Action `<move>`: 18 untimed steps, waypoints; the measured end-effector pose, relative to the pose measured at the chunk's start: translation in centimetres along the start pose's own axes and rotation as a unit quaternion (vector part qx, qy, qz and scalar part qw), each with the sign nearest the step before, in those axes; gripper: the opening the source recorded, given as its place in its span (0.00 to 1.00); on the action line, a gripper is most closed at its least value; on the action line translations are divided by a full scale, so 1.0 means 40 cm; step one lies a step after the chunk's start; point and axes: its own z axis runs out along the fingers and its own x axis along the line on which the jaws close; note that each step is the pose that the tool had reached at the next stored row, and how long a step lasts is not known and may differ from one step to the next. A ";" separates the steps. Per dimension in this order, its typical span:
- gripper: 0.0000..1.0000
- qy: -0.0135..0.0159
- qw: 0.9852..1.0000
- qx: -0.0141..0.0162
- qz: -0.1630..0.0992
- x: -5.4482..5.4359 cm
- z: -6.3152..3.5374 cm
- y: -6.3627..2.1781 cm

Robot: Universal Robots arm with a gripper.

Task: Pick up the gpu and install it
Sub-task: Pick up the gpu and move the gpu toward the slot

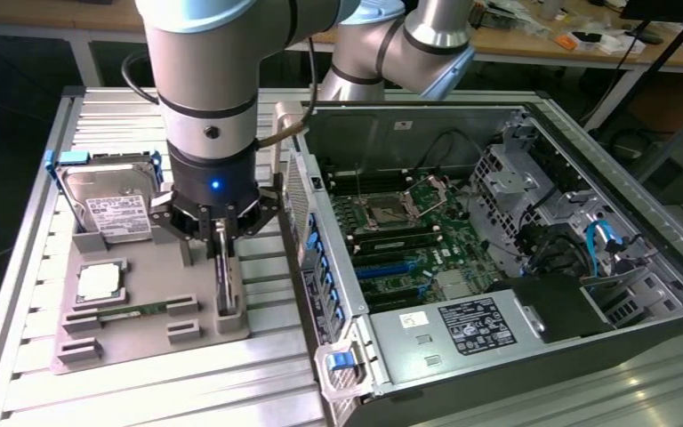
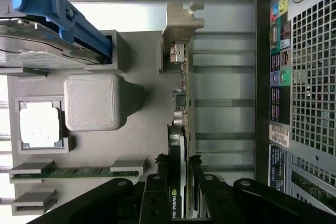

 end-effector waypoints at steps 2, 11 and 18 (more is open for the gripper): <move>0.27 0.000 1.000 0.000 0.000 0.000 -0.006 0.000; 0.27 0.000 1.000 0.000 0.000 0.000 -0.038 0.001; 0.27 0.000 1.000 0.000 0.000 0.000 -0.082 0.002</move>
